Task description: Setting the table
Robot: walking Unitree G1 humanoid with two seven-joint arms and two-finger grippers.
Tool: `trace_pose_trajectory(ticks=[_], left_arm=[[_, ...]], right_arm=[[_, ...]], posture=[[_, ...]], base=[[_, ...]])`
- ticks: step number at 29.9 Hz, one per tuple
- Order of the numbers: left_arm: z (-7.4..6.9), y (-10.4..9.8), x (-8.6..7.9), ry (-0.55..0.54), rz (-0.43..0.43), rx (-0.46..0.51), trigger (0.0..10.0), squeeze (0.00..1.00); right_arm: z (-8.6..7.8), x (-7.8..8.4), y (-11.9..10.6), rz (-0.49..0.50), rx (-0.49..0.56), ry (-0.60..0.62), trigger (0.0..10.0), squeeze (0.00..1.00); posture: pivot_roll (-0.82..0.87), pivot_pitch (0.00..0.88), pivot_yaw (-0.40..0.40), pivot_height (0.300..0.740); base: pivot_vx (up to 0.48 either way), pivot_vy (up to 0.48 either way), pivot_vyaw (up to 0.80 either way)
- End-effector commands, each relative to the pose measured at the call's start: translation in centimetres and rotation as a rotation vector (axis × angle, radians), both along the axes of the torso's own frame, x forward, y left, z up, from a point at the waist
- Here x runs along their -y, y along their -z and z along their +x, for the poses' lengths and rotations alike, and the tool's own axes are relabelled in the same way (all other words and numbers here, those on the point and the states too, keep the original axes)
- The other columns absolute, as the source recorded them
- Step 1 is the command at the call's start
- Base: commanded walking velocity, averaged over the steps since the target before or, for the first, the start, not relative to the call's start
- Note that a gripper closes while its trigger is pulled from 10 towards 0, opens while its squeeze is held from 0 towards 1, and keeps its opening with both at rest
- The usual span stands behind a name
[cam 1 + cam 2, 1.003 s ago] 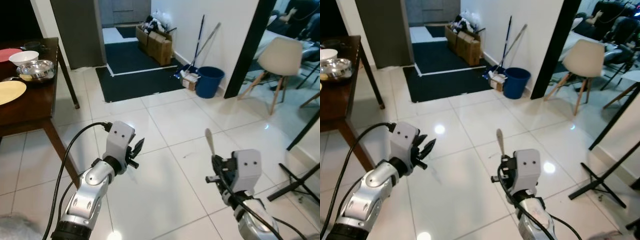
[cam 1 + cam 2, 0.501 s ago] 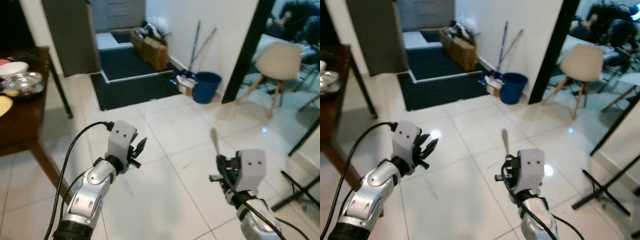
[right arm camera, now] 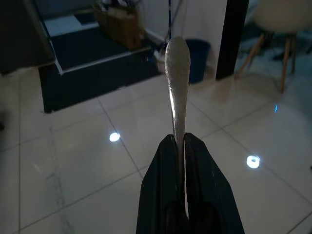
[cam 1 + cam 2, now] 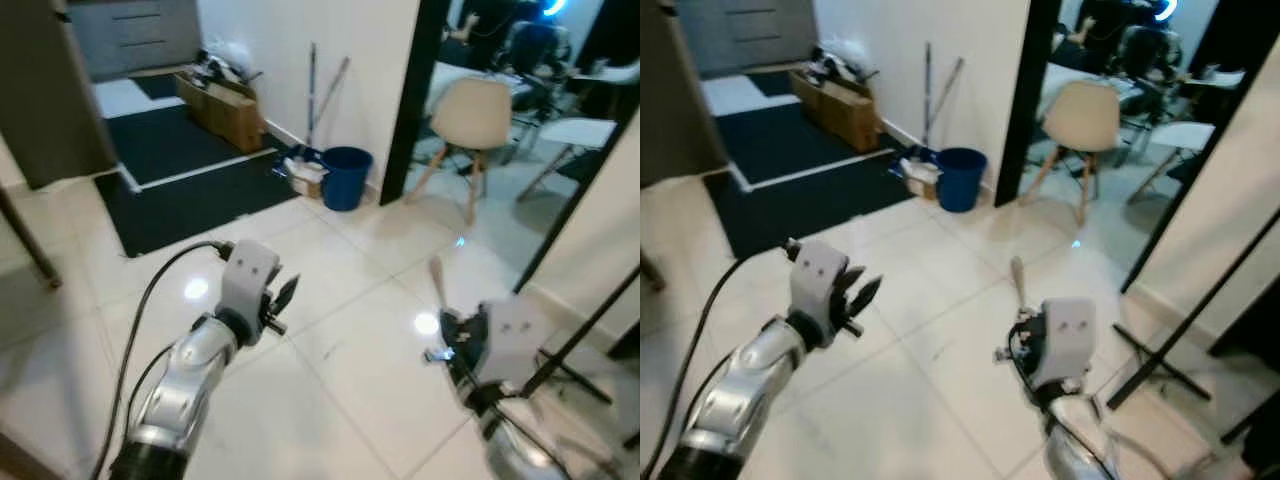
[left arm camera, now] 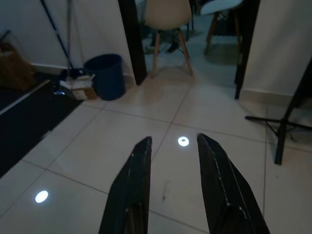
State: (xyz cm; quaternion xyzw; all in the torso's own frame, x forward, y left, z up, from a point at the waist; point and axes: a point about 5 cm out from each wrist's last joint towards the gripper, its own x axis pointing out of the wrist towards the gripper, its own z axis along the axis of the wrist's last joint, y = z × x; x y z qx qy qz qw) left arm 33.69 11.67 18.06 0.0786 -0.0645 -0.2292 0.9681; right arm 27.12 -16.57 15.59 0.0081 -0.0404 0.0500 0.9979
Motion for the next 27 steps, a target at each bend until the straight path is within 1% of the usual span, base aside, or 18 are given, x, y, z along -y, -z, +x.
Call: trace_pose_trajectory(ticks=[1,8,13,21,23,27], left_arm=[[-0.1,0.3,0.2,0.009,0.001,-0.014,10.0,0.00],[0.0,0.3,0.3,0.010,0.001,-0.015,10.0,0.00],[0.0,0.3,0.3,0.012,0.001,-0.014,10.0,0.00],[0.0,0.4,0.2,0.005,0.005,-0.016,10.0,0.00],[-0.1,0.8,-0.4,-0.027,0.003,-0.024,10.0,0.00],[-0.3,1.1,-1.1,-0.061,-0.005,-0.034,10.0,0.00]], right_arm=[[-0.1,0.5,0.0,-0.008,0.004,0.021,10.0,0.00],[-0.1,0.4,-0.3,0.007,0.017,0.019,10.0,0.00],[0.2,-0.1,-1.0,0.058,0.052,0.014,10.0,0.00],[0.4,-0.7,-1.2,0.056,0.066,0.000,10.0,0.00],[0.4,-0.7,-1.1,0.050,0.063,-0.006,10.0,0.00],[0.5,-0.5,-1.1,0.042,0.062,-0.004,10.0,0.00]], posture=[[-0.07,0.075,0.110,0.740],[-0.07,0.075,0.112,0.740],[-0.07,0.077,0.116,0.740],[-0.06,0.078,0.116,0.740],[-0.05,0.083,0.105,0.740],[-0.05,0.086,0.096,0.740]], base=[[0.480,0.000,0.00],[0.480,0.000,0.00],[0.480,0.000,0.00],[0.480,0.000,0.00],[0.480,0.000,0.00],[0.480,0.000,0.00]])
